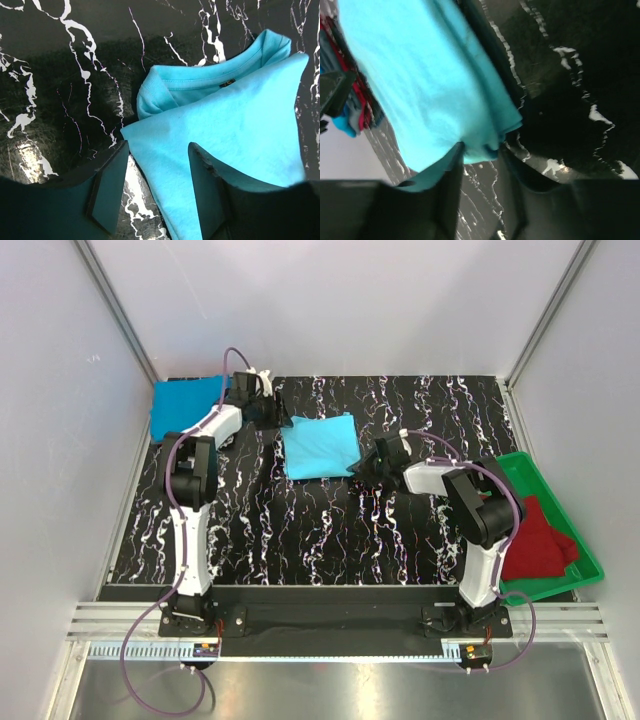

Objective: Fold and stack the t-shirts
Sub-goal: Neatly place the folded tshirt to the corner

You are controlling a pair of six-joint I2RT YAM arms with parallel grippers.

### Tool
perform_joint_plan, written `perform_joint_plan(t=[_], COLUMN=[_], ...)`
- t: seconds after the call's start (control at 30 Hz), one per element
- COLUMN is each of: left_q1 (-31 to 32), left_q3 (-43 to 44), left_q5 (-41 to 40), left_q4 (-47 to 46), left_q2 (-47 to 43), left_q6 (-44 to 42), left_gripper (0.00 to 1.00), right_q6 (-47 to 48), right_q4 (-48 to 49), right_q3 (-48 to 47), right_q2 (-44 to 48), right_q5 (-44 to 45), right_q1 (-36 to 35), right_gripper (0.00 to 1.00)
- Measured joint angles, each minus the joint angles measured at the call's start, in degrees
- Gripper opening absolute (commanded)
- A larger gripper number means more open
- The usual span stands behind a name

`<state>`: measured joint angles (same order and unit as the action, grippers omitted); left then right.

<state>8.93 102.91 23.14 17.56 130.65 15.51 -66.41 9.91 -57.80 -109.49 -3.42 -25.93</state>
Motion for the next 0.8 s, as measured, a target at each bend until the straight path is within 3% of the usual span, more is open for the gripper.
perform_joint_plan(t=[0.03,0.13,0.4,0.8], left_q1=[0.0,0.0,0.0,1.36], left_q3=[-0.33,-1.68,-6.91,-14.38], left_q5=[-0.02,-0.2,-0.66,-0.66], left_q4=[-0.04,0.37,0.85,0.76], left_q2=[-0.07,-0.61,-5.53,-9.4], left_q6=[-0.33,-1.03,-2.36,-4.35], left_gripper=[0.57,0.57,0.57,0.61], right_q6=[0.37,1.44,5.33,11.91], right_q4=[0.02,-0.26,-0.22,-0.98], right_q3=[-0.02,-0.02,0.55,9.64], right_q2=[-0.31,-0.55,-0.15,8.31], right_q5=[0.31,0.87,0.22,-0.74], right_q1=[0.02,0.22,3.02,7.39], right_gripper=[0.13,0.0,0.0,0.0])
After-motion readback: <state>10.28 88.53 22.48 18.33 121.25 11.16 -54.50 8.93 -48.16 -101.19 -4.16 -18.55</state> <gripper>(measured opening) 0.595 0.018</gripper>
